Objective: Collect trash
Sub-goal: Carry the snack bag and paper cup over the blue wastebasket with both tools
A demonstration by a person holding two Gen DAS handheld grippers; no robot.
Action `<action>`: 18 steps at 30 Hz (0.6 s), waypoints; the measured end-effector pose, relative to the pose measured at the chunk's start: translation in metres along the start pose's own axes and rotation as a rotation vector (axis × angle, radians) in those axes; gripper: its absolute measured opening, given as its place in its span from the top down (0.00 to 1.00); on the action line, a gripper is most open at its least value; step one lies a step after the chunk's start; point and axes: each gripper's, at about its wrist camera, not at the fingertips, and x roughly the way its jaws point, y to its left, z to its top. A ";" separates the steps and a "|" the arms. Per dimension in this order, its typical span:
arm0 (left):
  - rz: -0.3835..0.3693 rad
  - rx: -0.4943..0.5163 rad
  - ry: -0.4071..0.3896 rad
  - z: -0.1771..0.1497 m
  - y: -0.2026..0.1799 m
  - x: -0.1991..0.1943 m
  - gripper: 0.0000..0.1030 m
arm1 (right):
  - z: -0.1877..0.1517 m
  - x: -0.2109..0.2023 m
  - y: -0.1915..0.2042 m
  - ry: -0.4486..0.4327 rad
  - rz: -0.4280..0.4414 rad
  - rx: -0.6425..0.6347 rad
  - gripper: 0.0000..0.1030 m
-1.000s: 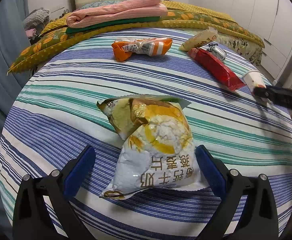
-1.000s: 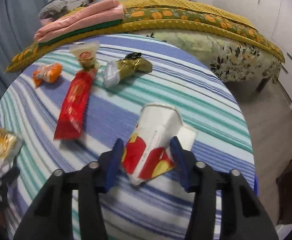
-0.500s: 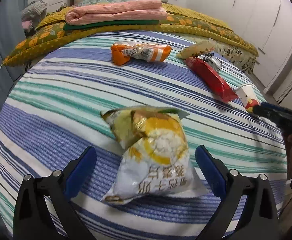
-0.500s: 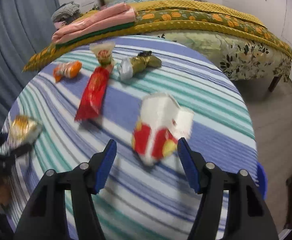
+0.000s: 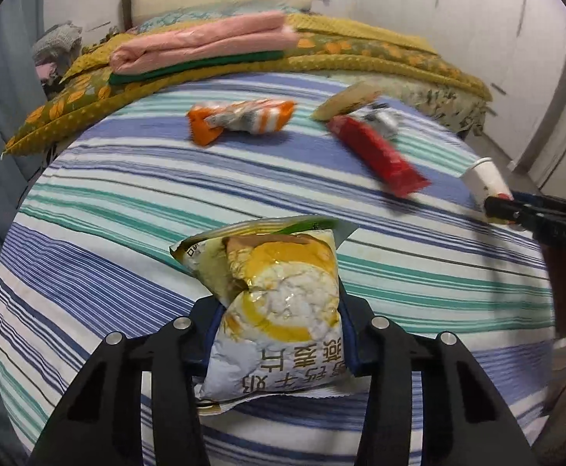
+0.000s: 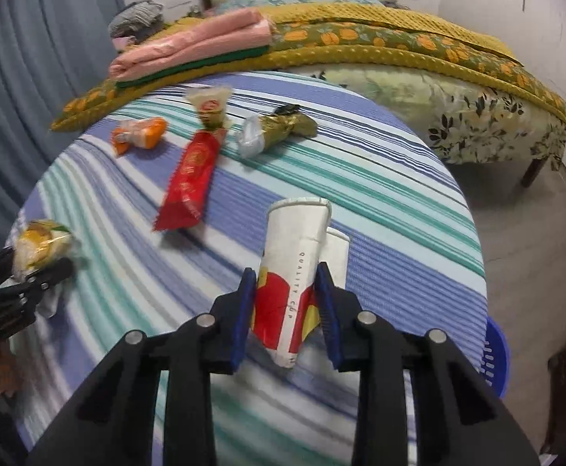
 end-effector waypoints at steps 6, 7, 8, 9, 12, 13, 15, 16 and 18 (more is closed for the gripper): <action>-0.029 0.058 -0.036 -0.001 -0.056 -0.029 0.56 | -0.023 -0.039 -0.014 -0.018 0.070 0.025 0.70; -0.033 0.066 -0.040 -0.001 -0.066 -0.032 0.56 | -0.027 -0.047 -0.019 -0.024 0.077 0.032 0.70; -0.036 0.080 -0.045 0.001 -0.079 -0.036 0.56 | -0.029 -0.052 -0.022 -0.028 0.081 0.038 0.70; -0.036 0.091 -0.050 0.002 -0.088 -0.038 0.56 | -0.032 -0.058 -0.027 -0.033 0.085 0.045 0.70; -0.033 0.141 -0.069 0.006 -0.124 -0.046 0.56 | -0.041 -0.078 -0.047 -0.048 0.088 0.068 0.70; -0.031 0.161 -0.077 0.008 -0.137 -0.048 0.56 | -0.045 -0.086 -0.056 -0.054 0.087 0.078 0.70; -0.034 0.197 -0.088 0.011 -0.164 -0.050 0.56 | -0.051 -0.099 -0.072 -0.068 0.079 0.089 0.70; -0.038 0.209 -0.089 0.013 -0.173 -0.050 0.56 | -0.054 -0.105 -0.080 -0.074 0.076 0.098 0.70; -0.050 0.238 -0.092 0.016 -0.197 -0.049 0.56 | -0.059 -0.112 -0.095 -0.079 0.072 0.116 0.70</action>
